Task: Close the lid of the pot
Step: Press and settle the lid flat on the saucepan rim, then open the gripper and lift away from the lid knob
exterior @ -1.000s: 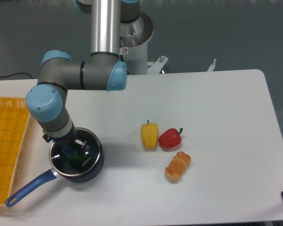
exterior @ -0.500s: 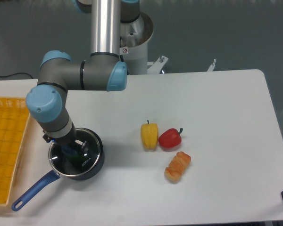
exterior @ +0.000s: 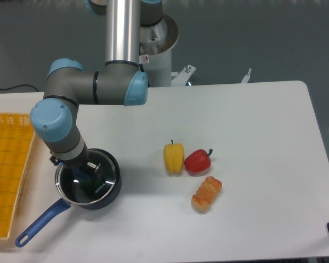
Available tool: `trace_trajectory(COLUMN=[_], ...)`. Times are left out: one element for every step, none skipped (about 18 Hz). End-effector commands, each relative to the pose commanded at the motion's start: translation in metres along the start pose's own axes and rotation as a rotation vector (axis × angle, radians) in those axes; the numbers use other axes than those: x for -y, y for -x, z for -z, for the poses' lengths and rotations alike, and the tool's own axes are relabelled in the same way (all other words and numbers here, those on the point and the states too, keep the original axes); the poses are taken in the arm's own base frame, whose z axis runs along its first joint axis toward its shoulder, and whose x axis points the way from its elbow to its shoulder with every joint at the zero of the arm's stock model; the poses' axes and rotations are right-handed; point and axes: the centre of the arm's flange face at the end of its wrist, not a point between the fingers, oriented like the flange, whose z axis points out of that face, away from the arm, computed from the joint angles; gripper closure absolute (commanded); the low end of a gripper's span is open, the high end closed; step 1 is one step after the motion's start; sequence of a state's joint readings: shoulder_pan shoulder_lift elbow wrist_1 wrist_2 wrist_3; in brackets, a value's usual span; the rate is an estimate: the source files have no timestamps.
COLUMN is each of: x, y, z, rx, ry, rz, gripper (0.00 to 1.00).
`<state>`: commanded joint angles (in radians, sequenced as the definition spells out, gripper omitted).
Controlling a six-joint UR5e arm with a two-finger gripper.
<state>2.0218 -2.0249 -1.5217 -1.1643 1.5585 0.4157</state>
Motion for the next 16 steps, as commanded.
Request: trace_trajectory(x=[0.000,0.000,0.000,-0.001,-0.001,-0.001,-0.001,-0.002,-0.003,-0.004,-0.005,-0.006,-0.007,-0.009,-0.010,-0.011], y=[0.000,0.000,0.000,0.000,0.000,-0.001,-0.001,-0.001,0.000,-0.001,-0.002,-0.001,0.000,0.002,0.005,0.006], z=[0.001,0.003,0.004,0.005,0.007,0.009,0.013,0.018,0.021,0.024,0.028,0.030,0.032,0.038,0.040,0.043], rx=[0.001,0.003,0.004,0.004,0.006,0.009,0.010,0.013,0.016,0.018,0.021,0.021,0.023,0.027,0.029,0.031], ry=[-0.001,-0.007,-0.010,-0.010,-0.014,-0.016,-0.022,-0.029,-0.031,-0.035,-0.041,-0.044,-0.048,-0.055,-0.059,-0.063], rz=[-0.002,-0.005,-0.009,-0.012,-0.014,-0.014,-0.016,-0.017,-0.023,-0.042,-0.051,-0.054,-0.054,-0.051,-0.050,-0.056], gripper=[0.15,0.07,0.00,0.00,0.00,0.00,0.00,0.00,0.00,0.00,0.00,0.00,0.00,0.00,0.00,0.00])
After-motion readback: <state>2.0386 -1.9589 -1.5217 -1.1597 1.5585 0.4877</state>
